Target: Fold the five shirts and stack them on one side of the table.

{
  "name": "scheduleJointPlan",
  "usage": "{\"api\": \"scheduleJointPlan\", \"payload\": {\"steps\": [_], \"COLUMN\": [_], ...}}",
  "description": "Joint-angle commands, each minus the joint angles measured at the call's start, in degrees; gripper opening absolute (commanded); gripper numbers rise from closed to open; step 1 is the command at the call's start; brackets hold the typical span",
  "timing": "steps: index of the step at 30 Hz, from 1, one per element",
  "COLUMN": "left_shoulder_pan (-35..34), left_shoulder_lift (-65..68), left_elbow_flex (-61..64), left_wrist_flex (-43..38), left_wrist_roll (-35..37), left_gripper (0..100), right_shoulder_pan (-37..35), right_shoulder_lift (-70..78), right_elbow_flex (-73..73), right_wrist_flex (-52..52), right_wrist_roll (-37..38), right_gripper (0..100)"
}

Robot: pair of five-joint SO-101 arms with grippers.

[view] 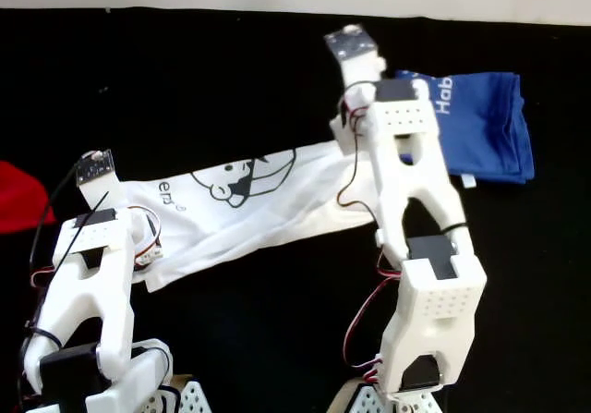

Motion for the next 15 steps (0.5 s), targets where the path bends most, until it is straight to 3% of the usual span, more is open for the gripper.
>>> {"api": "scheduleJointPlan", "payload": {"steps": [1, 6, 9, 15], "left_shoulder_pan": [-0.75, -0.75, -0.75, -0.75], "left_shoulder_lift": [0.04, 0.04, 0.04, 0.04], "left_elbow_flex": [0.13, 0.13, 0.13, 0.13], "left_wrist_flex": [-1.05, -1.05, -1.05, -1.05], "left_wrist_roll": [-0.35, -0.35, -0.35, -0.35], "left_gripper": [1, 1, 1, 1], "right_shoulder_pan": [0.66, 0.4, 0.31, 1.45], "right_shoulder_lift": [-3.38, -4.53, -5.05, -3.47], "right_elbow_flex": [-4.44, -4.53, -4.53, -2.24], "right_wrist_flex": [6.73, 15.78, 21.05, 24.57], "right_wrist_roll": [-0.88, 3.34, 7.47, 8.09], "right_gripper": [17.0, 15.6, 0.8, 0.5]}}
